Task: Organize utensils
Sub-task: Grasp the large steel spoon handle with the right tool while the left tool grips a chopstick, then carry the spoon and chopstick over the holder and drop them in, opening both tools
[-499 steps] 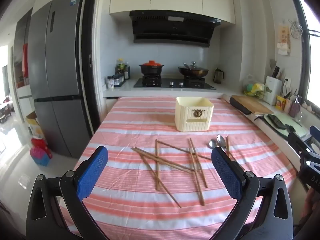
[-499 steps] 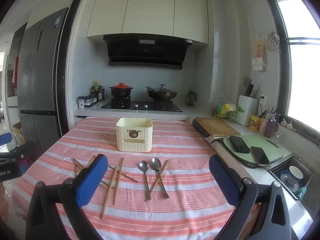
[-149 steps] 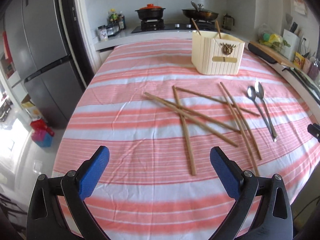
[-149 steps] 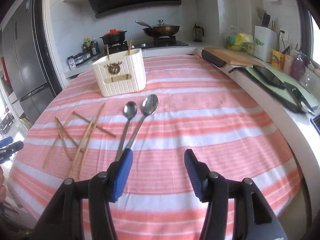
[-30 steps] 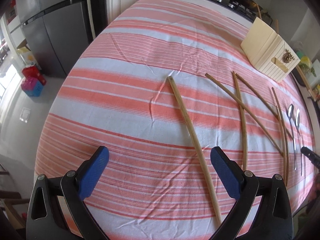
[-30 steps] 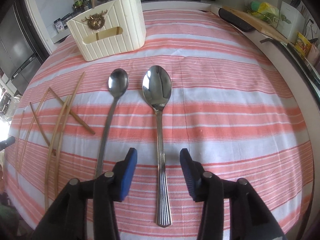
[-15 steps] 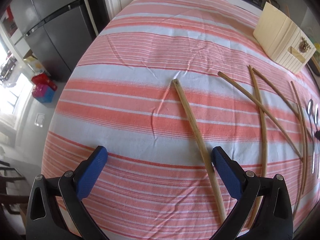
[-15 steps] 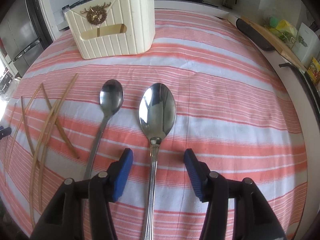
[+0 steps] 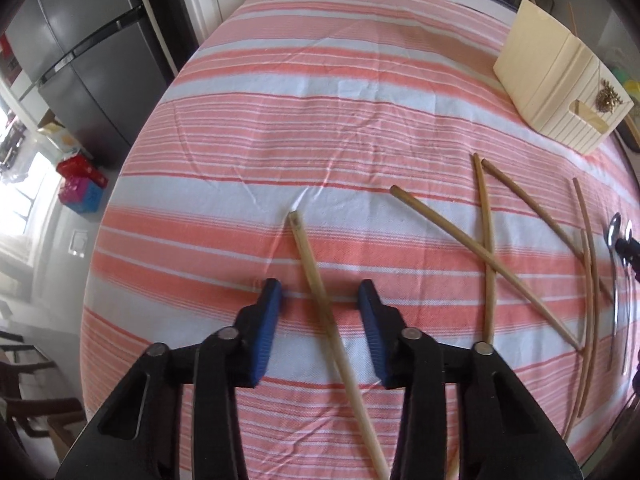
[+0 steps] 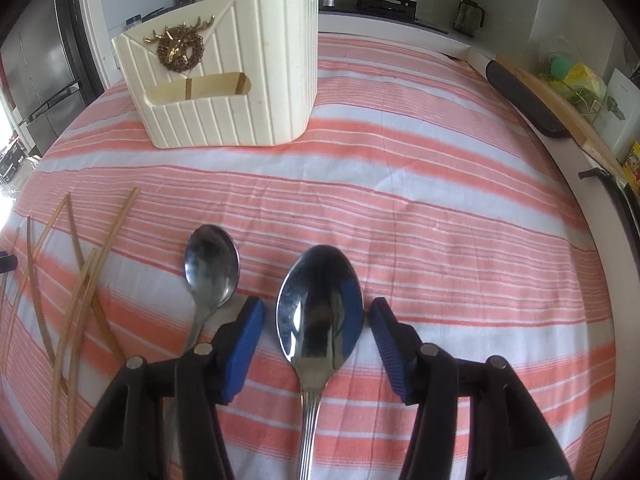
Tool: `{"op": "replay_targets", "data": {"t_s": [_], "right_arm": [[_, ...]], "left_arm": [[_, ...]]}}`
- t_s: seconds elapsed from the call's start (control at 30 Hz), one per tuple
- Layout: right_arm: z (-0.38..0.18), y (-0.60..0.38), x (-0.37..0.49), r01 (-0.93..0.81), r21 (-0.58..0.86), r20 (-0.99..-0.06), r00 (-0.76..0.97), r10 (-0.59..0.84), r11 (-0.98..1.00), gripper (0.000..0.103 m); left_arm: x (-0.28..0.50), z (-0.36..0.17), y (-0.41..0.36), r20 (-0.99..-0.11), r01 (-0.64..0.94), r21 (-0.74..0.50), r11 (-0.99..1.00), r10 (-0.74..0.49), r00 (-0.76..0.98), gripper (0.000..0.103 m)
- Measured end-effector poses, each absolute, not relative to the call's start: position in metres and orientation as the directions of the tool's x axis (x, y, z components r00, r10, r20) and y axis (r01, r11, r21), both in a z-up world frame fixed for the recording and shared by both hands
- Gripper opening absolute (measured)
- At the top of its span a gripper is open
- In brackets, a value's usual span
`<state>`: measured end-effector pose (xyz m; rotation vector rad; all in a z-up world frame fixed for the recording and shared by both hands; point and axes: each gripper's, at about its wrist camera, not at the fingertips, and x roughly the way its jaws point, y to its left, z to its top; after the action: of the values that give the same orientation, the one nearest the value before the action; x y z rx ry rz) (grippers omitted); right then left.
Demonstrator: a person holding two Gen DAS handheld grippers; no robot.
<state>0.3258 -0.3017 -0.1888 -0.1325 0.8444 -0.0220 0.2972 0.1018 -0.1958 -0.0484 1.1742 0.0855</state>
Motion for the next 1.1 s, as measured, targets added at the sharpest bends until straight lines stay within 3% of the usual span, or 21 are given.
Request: {"op": "replay_targets", "data": {"t_s": [0.03, 0.13, 0.4, 0.8, 1.1], "right_arm": [[-0.188, -0.3, 0.327, -0.027, -0.131, -0.737, 0.671, -0.079, 0.991, 0.042], [-0.188, -0.299, 0.325, -0.007, -0.134, -0.72, 0.688, -0.093, 0.991, 0.041], [-0.15, -0.288, 0.279, -0.088, -0.107, -0.606, 0.796, 0.005, 0.99, 0.041], [-0.089, -0.277, 0.196, -0.152, -0.054, -0.453, 0.884, 0.111, 0.987, 0.041], [-0.061, -0.265, 0.175, -0.187, -0.05, -0.378, 0.913, 0.155, 0.981, 0.041]], "left_arm": [[0.297, -0.195, 0.099, -0.919, -0.087, 0.003, 0.996, 0.037, 0.392, 0.01], [0.297, -0.195, 0.096, -0.905, -0.087, -0.019, 0.996, 0.02, 0.426, 0.005], [0.273, -0.15, 0.091, -0.815, -0.064, -0.157, 0.986, -0.092, 0.572, 0.005], [0.229, -0.049, 0.082, -0.612, 0.048, -0.251, 0.967, -0.197, 0.766, 0.005], [0.214, -0.013, 0.074, -0.486, 0.123, -0.281, 0.952, -0.251, 0.837, 0.005]]}}
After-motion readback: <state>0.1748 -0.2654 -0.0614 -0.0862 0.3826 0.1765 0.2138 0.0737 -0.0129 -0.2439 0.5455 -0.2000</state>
